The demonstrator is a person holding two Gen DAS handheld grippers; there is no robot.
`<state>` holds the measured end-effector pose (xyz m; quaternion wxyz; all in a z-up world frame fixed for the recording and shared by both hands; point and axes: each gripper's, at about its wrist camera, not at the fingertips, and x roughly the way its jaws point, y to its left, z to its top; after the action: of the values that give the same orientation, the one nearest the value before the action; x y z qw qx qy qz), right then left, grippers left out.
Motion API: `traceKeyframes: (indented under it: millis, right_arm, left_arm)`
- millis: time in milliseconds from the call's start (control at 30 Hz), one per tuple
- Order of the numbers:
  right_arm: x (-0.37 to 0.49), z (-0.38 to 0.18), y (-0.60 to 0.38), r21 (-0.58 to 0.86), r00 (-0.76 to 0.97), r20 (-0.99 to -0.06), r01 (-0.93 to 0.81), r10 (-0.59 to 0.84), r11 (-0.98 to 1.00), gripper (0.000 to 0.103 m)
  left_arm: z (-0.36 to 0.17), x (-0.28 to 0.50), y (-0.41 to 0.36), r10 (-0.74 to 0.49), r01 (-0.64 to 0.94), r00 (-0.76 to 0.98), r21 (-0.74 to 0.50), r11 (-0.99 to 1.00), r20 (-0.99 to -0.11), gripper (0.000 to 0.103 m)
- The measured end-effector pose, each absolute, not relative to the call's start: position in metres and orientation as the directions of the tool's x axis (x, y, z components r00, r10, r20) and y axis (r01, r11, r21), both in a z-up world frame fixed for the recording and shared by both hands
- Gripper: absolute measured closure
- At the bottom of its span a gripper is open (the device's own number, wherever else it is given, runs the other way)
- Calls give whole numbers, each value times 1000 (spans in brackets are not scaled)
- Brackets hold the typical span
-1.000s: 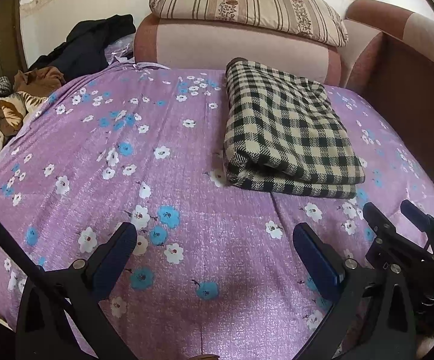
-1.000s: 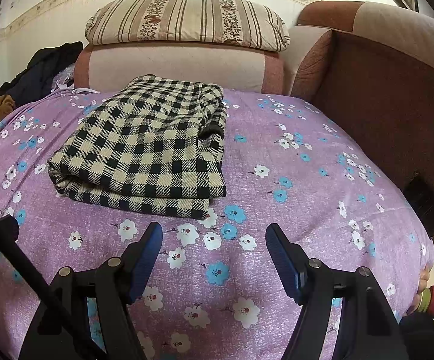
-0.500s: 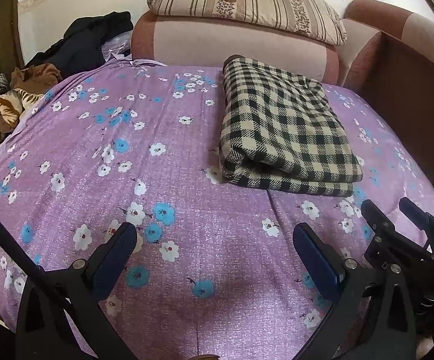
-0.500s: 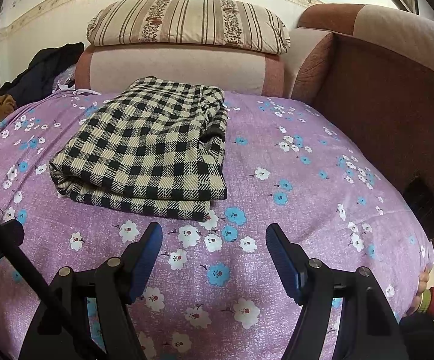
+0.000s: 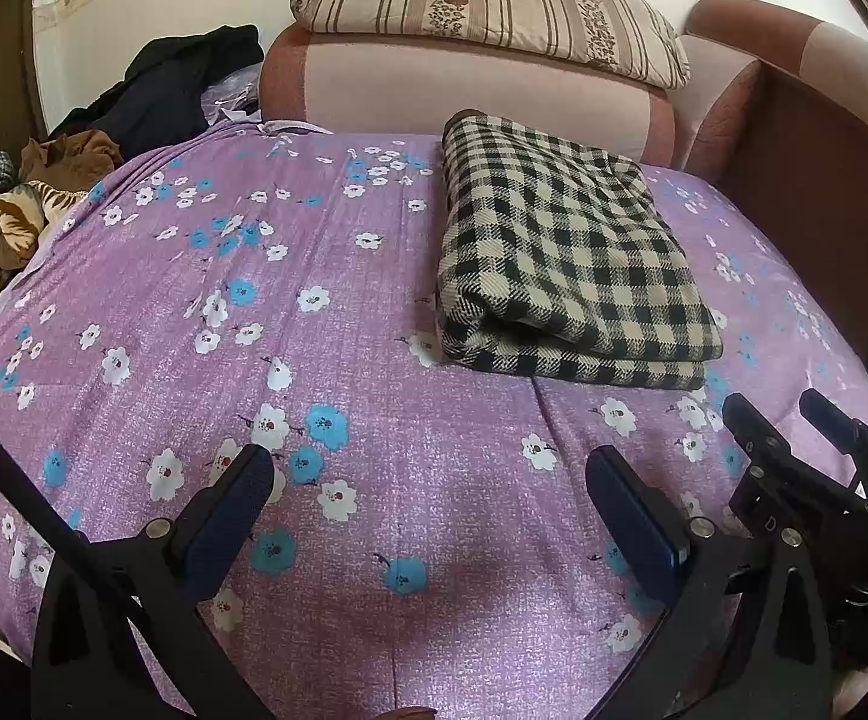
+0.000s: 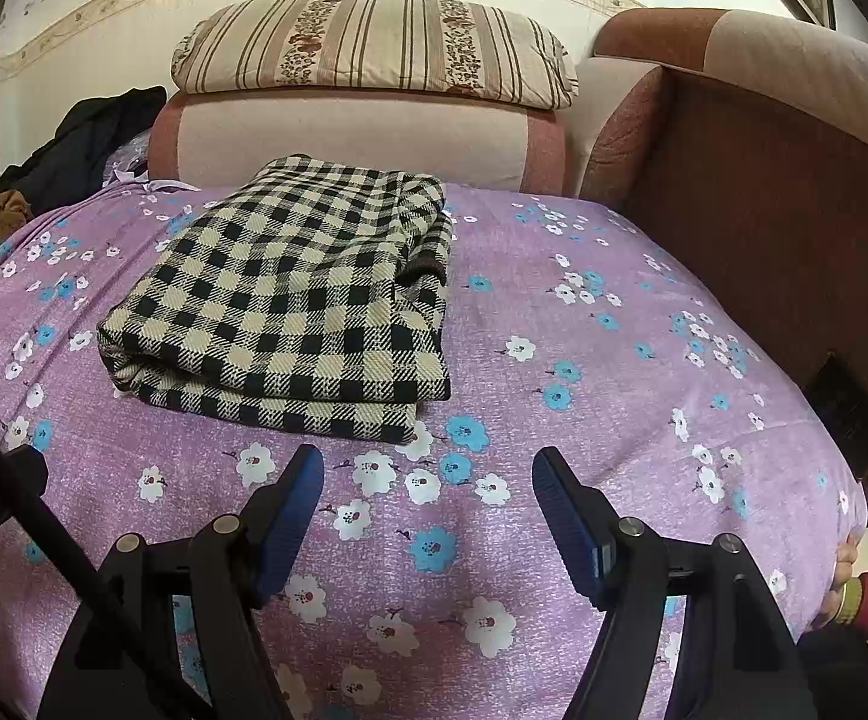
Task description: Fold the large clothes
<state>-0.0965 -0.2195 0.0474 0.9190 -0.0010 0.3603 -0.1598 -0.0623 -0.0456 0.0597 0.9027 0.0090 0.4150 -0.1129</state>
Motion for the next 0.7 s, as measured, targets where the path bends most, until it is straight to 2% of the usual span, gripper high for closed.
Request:
traceKeyframes:
  millis: [700]
  right_arm:
    - [-99, 51, -222, -118, 695, -651, 303, -304, 946, 26]
  left_arm:
    - [57, -62, -42, -205, 223, 619, -80, 971, -758, 0]
